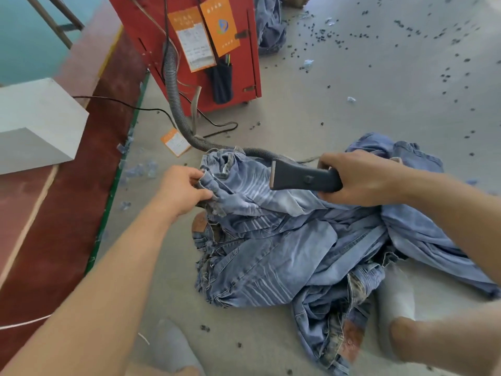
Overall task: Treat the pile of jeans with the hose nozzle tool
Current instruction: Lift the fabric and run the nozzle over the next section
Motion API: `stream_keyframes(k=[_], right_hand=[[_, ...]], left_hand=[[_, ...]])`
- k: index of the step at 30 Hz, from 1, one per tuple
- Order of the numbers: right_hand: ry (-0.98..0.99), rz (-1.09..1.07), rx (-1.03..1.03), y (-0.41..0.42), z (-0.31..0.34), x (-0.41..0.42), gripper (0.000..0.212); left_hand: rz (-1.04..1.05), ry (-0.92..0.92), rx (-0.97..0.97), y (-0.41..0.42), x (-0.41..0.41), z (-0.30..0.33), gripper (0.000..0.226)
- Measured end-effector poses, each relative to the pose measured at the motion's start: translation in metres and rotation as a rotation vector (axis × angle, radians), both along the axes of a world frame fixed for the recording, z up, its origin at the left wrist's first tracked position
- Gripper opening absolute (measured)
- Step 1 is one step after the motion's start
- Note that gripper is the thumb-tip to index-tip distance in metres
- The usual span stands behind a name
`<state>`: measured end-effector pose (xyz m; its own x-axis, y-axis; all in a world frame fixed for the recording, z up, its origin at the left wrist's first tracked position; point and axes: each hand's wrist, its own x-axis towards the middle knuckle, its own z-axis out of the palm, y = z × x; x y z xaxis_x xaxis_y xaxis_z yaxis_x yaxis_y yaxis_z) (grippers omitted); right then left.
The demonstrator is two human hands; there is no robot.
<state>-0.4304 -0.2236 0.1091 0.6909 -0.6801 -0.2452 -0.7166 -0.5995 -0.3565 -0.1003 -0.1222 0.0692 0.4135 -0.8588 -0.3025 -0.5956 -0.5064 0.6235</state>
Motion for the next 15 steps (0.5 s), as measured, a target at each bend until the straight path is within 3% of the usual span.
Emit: stream_keyframes(k=[2,4,6,8,11,13,15], right_hand=[[-0.005,0.005,0.001,0.002,0.0,-0.001,0.02],[-0.022,-0.003,-0.008,0.002,0.001,-0.004,0.021],[-0.049,-0.006,0.005,0.001,0.003,-0.007,0.021],[-0.072,0.005,0.035,-0.001,0.006,-0.011,0.021],[-0.064,0.039,0.07,-0.003,0.009,-0.016,0.024],[-0.051,0.062,0.074,-0.003,0.009,-0.018,0.025],[-0.045,0.075,0.092,-0.004,0.008,-0.019,0.025]], left_hand=[[-0.089,-0.299,0.076,-0.002,0.002,0.004,0.006],[-0.133,-0.543,0.156,-0.005,0.006,0.006,0.018],[-0.174,-0.529,0.128,-0.005,0.009,0.003,0.027],[-0.092,-0.289,0.032,-0.005,0.004,0.006,0.034],[0.184,0.51,-0.081,-0.01,-0.008,0.021,0.036],[0.184,0.969,-0.077,-0.009,-0.007,0.03,0.043],[0.109,1.133,-0.046,-0.007,-0.004,0.036,0.047]])
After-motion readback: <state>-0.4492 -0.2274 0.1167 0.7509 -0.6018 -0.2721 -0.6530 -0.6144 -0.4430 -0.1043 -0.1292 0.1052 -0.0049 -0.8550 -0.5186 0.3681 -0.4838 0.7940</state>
